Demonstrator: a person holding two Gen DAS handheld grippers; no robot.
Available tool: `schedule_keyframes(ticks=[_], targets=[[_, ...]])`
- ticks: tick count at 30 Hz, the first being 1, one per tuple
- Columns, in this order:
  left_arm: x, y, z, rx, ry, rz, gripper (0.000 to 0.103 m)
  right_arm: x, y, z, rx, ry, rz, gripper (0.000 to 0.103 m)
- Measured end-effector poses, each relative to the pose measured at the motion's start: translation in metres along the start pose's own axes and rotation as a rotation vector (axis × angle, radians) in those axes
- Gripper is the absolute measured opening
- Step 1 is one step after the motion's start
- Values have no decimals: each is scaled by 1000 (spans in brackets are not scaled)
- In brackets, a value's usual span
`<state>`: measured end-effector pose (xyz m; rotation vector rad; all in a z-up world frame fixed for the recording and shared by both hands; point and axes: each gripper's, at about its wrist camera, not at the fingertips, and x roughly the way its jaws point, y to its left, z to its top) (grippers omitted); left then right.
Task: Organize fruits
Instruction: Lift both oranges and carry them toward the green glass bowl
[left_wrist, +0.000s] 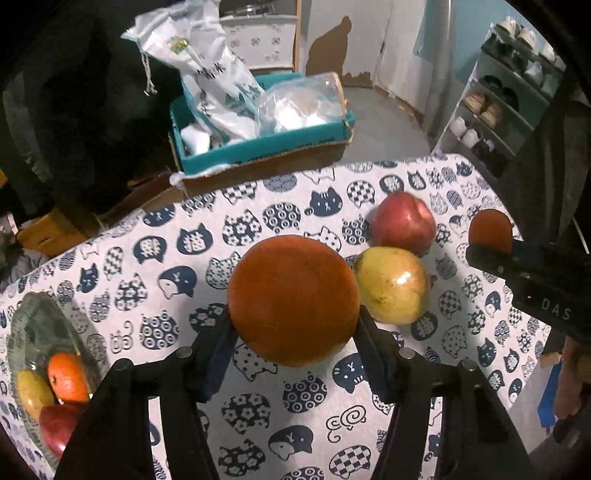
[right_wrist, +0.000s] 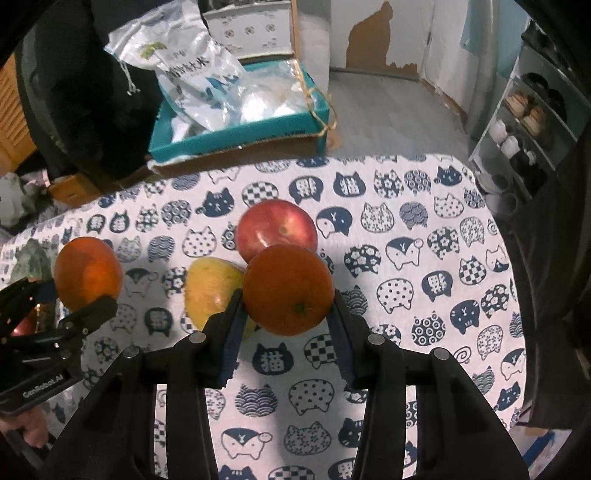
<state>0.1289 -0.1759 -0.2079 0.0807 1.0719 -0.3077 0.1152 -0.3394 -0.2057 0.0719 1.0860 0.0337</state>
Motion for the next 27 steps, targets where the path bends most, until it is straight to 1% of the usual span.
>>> schedule_keyframes(ticks=[4,13,27], targets=[[-19,2,2,3,-34,5,63,-16,6,3,-8,-31,7,43],[-60,13,0,-25,-92,-1,63,-51,26,10,-50,-97,18,43],[-125,43,-4,-69,-208,23,63,-104,61,21,-109,-203,65,43]])
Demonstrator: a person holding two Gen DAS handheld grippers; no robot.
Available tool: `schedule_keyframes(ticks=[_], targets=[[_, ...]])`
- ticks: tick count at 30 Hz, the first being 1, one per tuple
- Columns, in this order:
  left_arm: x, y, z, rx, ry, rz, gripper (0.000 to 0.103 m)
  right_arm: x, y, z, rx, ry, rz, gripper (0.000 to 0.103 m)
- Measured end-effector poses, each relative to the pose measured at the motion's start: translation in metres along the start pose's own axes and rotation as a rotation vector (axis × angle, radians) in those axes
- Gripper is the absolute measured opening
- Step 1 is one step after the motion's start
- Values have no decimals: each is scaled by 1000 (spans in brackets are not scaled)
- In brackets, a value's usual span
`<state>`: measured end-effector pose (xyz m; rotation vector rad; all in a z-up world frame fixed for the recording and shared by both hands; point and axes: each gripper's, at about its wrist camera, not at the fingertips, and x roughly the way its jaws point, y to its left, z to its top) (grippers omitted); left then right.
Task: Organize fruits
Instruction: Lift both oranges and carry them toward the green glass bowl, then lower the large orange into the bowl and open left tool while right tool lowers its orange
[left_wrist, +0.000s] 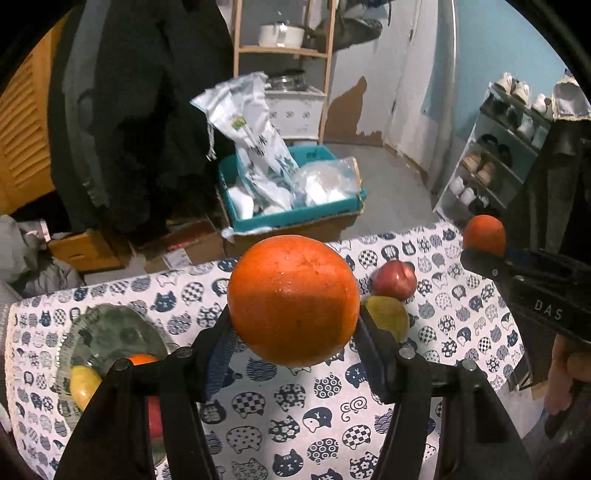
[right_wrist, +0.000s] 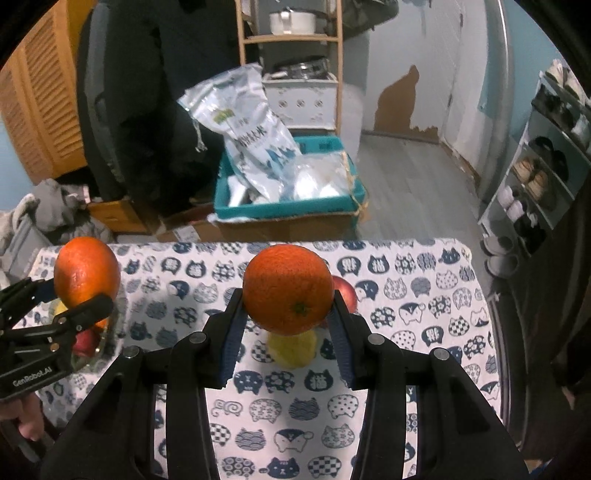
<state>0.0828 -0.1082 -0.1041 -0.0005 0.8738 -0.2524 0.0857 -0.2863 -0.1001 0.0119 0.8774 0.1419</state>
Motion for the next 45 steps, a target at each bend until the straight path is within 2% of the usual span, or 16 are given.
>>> schedule_keyframes(ticks=[14,19,25,45], targets=[[-44,34,1,-45,-75,29,63,-28,54,24,-71,-72,73,43],[-57,54,-2,-70,-94,61,63,-28,77,29,-102,-77,97,43],[-68,82,-8,-117,-102,92,63,-18,107,33,-140,-59,134,43],[-70,178,-41,-268,-56,205,63,30,211,36,-224,40,265,43]])
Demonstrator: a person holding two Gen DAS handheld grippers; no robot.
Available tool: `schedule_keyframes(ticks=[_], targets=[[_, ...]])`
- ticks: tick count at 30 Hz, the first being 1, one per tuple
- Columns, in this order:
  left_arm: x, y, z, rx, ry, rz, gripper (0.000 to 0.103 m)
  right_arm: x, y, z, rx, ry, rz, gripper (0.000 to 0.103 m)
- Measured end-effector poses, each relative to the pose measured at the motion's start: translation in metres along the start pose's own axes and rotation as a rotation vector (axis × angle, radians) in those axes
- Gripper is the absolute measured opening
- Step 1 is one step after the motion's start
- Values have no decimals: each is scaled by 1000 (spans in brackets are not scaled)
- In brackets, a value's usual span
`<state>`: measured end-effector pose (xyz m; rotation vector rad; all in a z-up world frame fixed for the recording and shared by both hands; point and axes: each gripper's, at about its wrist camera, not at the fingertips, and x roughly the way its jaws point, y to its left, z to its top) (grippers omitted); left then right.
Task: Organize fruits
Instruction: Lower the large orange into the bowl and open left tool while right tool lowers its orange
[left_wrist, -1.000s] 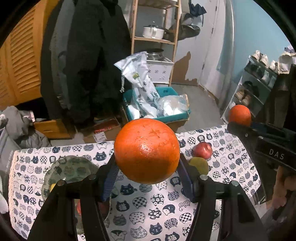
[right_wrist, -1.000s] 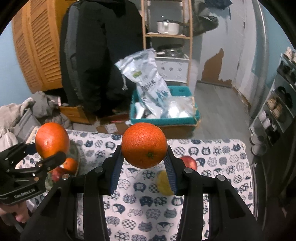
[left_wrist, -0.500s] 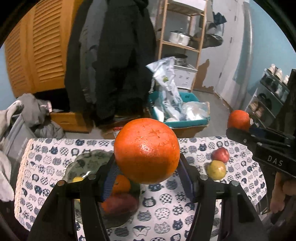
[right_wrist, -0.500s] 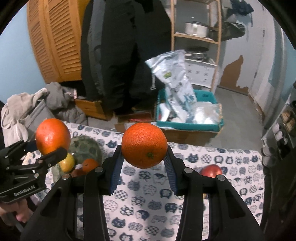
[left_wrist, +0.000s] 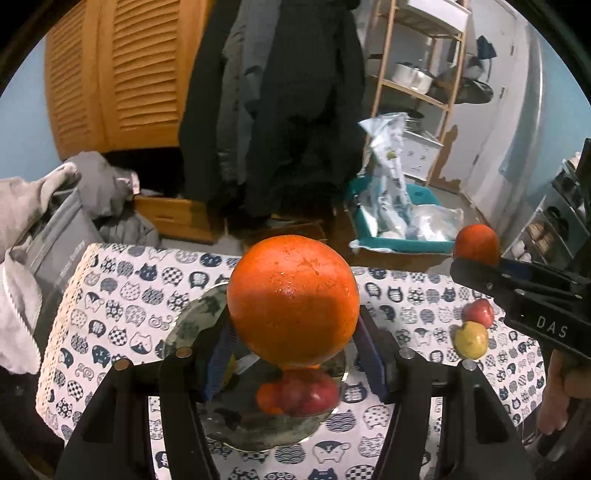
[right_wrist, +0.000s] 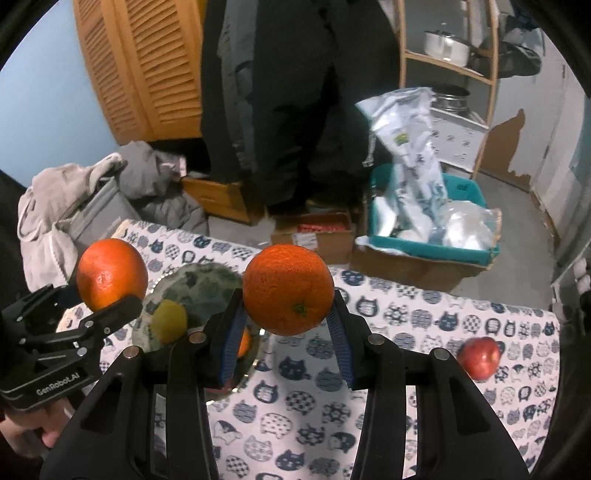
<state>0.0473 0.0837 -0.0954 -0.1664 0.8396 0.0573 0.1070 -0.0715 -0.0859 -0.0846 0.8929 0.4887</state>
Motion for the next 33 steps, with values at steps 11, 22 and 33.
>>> schedule_keyframes(ticks=[11,22,33], targets=[[37,35,-18,-59,105,20,63,50,32,-4,-23,78,56,43],[73,50,-38,-84,209,28,63,93,42,-16,-29,165,63,43],[106,55,-54,-106,310,19,64,114,40,-25,-10,210,73,43]])
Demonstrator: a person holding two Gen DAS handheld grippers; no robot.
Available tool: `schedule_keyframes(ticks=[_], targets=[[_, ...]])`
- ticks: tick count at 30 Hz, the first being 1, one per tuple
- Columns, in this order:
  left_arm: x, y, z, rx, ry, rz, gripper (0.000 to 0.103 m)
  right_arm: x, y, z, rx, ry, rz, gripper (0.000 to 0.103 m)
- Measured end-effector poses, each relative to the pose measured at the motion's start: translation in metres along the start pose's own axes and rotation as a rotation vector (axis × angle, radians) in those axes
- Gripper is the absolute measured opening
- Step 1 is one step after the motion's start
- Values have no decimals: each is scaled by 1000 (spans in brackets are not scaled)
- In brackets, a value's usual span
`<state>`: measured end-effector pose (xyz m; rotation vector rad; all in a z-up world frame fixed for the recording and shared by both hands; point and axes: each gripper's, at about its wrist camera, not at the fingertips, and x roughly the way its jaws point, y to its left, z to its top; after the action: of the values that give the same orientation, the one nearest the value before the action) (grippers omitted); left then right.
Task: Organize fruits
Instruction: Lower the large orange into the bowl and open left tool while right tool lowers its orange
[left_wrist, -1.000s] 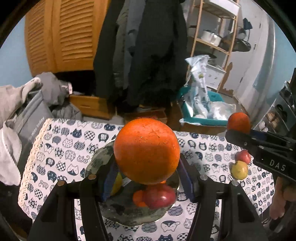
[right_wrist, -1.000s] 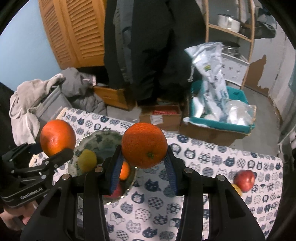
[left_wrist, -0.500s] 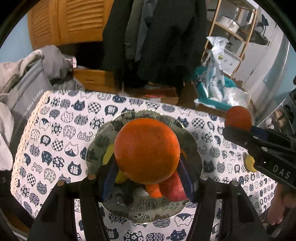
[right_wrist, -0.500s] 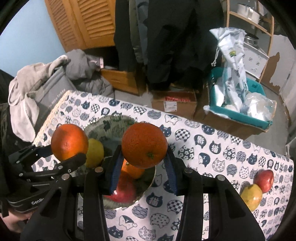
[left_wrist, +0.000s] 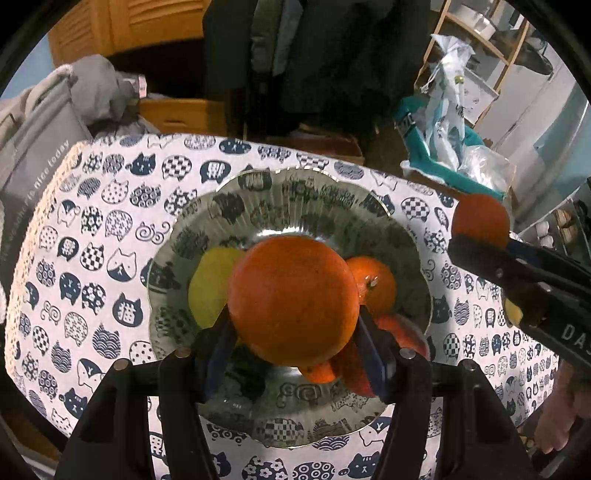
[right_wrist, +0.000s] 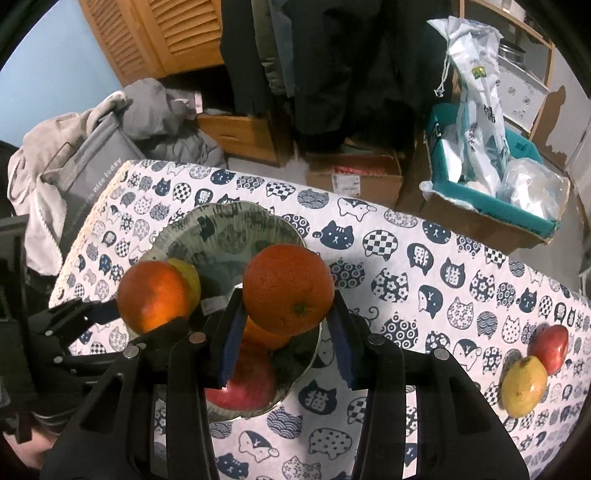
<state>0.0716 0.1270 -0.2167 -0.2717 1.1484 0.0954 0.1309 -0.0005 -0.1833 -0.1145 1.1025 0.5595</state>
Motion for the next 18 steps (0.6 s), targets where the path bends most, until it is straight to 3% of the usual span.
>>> schedule_keyframes(ticks=[9,12,14,18], targets=[[16,-2,-2,9,54,15,64,7,0,1,9,10,11,43],[11,-1,0,9,19,-1,65,9,2,2,8,13,13,43],[4,-1,2,13,-16,8,77,11,2,3,9,14,14,43],[0,7,6,-10,-22,24,80,14,2,3,15,21,23,43]])
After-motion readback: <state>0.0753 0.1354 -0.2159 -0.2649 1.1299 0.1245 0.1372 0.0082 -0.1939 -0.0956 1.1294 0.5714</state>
